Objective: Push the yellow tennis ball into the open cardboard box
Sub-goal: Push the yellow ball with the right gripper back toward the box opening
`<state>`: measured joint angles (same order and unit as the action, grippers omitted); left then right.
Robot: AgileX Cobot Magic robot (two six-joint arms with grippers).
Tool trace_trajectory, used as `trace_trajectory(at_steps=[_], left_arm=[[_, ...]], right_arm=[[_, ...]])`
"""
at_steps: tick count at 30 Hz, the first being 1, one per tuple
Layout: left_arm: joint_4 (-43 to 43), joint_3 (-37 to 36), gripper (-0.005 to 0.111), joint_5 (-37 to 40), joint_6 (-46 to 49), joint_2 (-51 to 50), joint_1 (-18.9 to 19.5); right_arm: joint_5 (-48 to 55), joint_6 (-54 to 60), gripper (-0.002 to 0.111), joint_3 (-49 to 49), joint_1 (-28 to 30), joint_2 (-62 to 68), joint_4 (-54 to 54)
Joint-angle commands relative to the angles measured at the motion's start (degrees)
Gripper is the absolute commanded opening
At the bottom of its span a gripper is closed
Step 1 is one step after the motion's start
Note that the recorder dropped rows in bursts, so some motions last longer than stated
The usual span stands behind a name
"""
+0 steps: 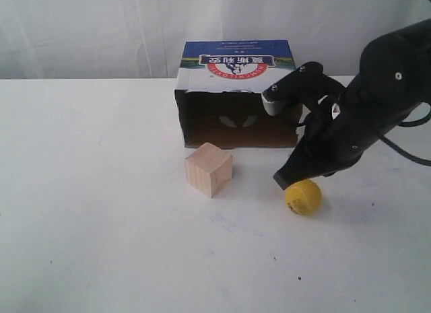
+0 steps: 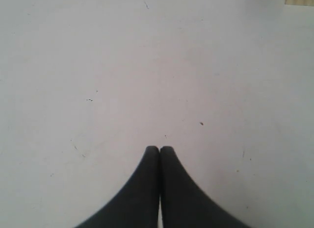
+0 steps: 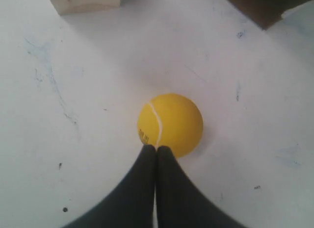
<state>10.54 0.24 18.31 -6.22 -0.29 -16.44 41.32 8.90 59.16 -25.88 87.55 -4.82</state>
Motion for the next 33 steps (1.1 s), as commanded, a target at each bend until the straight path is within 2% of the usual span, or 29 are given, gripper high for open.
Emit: trace_trajectory(at_steps=[1,9,13,25,33], left_arm=[[0.18,-0.24,0.000,0.59,0.13,0.29,-0.29],[0.18,-0.24,0.000,0.59,0.13,0.29,-0.29],[0.18,-0.24,0.000,0.59,0.13,0.29,-0.29],[0.18,-0.24,0.000,0.59,0.13,0.29,-0.29],[0.18,-0.24,0.000,0.59,0.13,0.29,-0.29]], right_arm=[[-0.97,-2.64,0.000,-0.53,2.67,3.02,-4.61],[-9.07,-3.18,0.000,-0.16,6.89,13.26,-5.97],[-7.42,-3.18,0.000,1.59,7.25,17.21,-5.83],[-9.79,-3.18,0.000,2.11,7.10,16.86,-5.21],[-9.22,-3.18,0.000,9.16,6.25,16.86,-5.16]])
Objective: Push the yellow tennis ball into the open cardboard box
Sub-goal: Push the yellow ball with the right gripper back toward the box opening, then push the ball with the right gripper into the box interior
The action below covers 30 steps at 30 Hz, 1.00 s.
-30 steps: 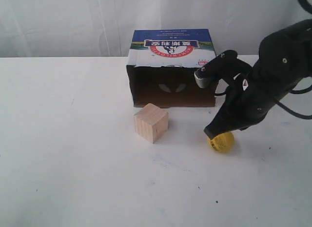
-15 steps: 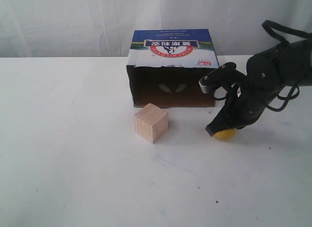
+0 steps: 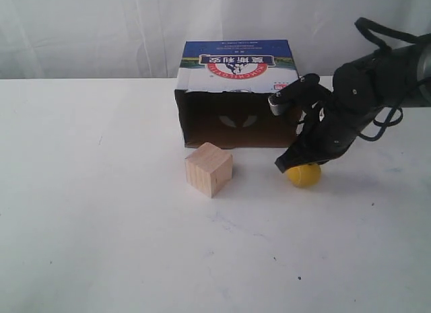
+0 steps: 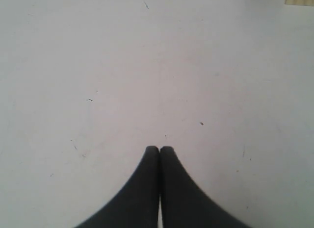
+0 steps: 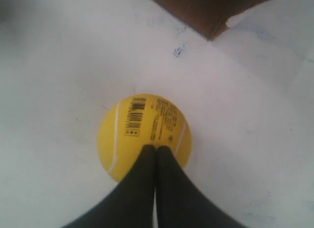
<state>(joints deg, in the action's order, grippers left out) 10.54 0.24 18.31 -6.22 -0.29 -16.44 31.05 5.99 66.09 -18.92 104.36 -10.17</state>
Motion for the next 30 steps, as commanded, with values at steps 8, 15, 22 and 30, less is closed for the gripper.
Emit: trace_trajectory(at_steps=[8,15,22,30], left_arm=[[0.18,-0.24,0.000,0.59,0.13,0.29,-0.29],[0.18,-0.24,0.000,0.59,0.13,0.29,-0.29],[0.18,-0.24,0.000,0.59,0.13,0.29,-0.29],[0.18,-0.24,0.000,0.59,0.13,0.29,-0.29]], right_arm=[[5.46,0.09,0.000,5.44,-2.88,-2.88,0.18],[10.51,-0.28,0.000,3.55,-4.03,-4.96,0.53],[6.69,-1.50,0.000,-0.56,-4.16,-4.07,0.66],[-0.77,-1.50,0.000,0.10,-4.16,4.39,0.25]])
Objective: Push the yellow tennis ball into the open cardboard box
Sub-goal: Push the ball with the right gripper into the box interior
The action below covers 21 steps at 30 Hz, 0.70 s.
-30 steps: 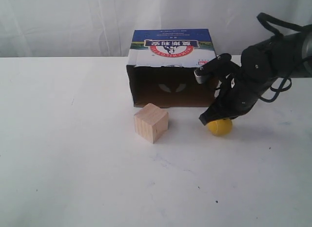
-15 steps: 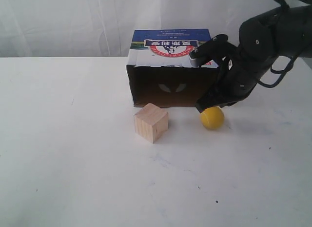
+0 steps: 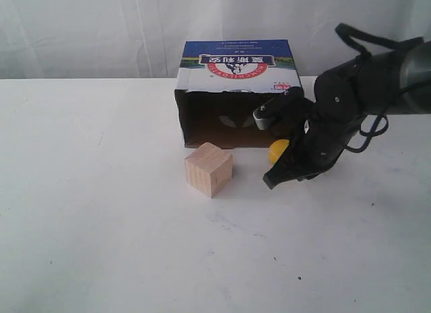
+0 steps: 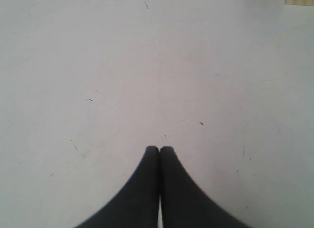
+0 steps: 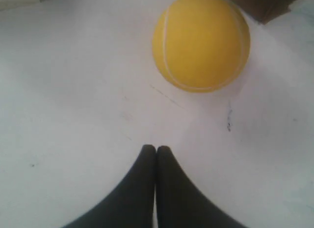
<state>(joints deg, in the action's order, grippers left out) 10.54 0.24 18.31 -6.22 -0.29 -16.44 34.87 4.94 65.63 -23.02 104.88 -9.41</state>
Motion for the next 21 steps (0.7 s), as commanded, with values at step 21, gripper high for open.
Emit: trace_trajectory(at_steps=[21], left_arm=[[0.18,-0.24,0.000,0.59,0.13,0.29,-0.29]], right_arm=[[6.24,-1.11,0.000,14.83,-1.56,1.32,-2.48]])
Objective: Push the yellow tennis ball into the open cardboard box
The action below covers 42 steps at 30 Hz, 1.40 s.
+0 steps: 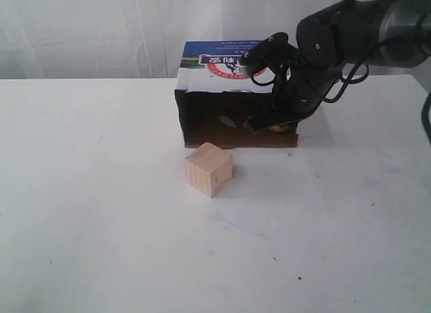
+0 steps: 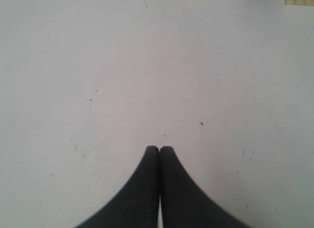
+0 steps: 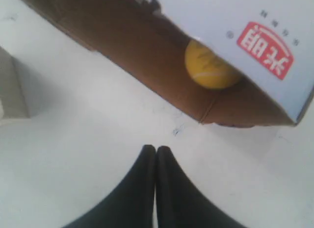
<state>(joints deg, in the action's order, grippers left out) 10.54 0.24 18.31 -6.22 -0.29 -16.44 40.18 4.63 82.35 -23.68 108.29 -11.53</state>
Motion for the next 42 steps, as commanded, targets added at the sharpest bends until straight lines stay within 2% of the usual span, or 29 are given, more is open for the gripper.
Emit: trace_trajectory(at_steps=[1,14,18,23,31,34,42], left_arm=[[0.18,-0.24,0.000,0.59,0.13,0.29,-0.29],[0.18,-0.24,0.000,0.59,0.13,0.29,-0.29],[0.18,-0.24,0.000,0.59,0.13,0.29,-0.29],[0.18,-0.24,0.000,0.59,0.13,0.29,-0.29],[0.18,-0.24,0.000,0.59,0.13,0.29,-0.29],[0.18,-0.24,0.000,0.59,0.13,0.29,-0.29],[0.18,-0.24,0.000,0.59,0.13,0.29,-0.29]], right_arm=[[0.93,-1.12,0.000,-2.66,-1.01,-2.59,-0.20],[-1.37,-6.70,0.000,-18.98,-2.55,-18.72,3.98],[-4.91,-6.70,0.000,-24.19,-2.55,-24.08,3.98],[-14.56,-6.70,0.000,-32.59,-2.29,-29.72,4.22],[-40.59,-6.70,0.000,-47.98,-1.35,-37.90,4.36],[-47.51,-6.70,0.000,-52.92,-1.35,-41.11,4.36],[-48.87,-6.70,0.000,-63.18,-1.35,-54.83,4.36]])
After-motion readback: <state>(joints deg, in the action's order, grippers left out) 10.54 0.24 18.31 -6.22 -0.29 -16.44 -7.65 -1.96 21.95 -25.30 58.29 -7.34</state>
